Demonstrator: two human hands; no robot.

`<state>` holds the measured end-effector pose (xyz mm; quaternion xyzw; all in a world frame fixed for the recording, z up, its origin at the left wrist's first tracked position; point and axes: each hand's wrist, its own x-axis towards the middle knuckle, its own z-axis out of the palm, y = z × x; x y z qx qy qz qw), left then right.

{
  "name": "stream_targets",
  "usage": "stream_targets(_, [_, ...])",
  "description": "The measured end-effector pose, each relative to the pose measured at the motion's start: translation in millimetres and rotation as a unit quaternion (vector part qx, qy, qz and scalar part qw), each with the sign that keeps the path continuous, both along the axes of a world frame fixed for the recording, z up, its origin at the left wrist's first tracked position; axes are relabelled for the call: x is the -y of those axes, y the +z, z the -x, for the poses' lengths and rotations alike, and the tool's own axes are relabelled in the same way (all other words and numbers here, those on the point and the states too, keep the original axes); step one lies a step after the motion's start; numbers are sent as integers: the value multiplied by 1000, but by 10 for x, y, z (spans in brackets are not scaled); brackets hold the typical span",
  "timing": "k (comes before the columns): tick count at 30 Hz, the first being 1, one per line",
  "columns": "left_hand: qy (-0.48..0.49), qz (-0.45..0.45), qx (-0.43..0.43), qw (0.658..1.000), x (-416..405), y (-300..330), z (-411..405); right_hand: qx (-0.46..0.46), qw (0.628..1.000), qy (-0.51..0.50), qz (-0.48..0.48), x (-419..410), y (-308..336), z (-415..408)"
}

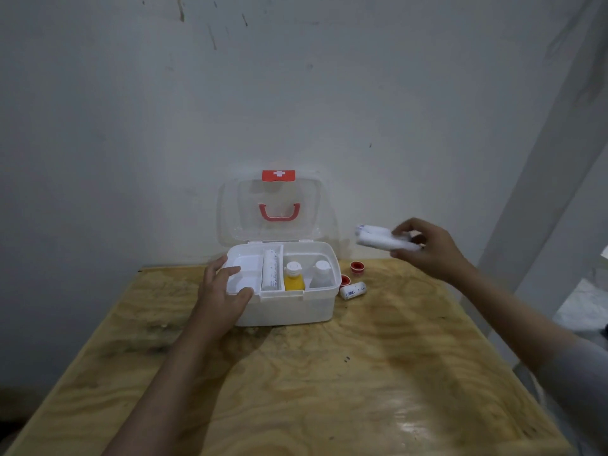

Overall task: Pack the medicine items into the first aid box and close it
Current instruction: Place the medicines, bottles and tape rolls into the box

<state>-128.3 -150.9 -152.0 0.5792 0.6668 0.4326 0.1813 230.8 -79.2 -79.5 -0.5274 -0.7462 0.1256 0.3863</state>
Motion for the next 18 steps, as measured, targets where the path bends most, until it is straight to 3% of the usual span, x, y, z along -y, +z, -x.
stream_targets(6, [3, 4, 4, 1000, -7, -11, -3, 190, 976, 106, -6, -162, 436, 670])
stream_targets(11, [2, 10, 4, 1000, 9, 6, -2, 335, 931, 126, 68, -390, 397, 1145])
stream_targets(14, [0, 13, 1, 1000, 13, 16, 1, 354, 918, 129, 125, -483, 359, 1268])
stream_targets(18, [1, 13, -3, 1000, 6, 17, 6, 257, 947, 123, 147, -523, 371, 1201])
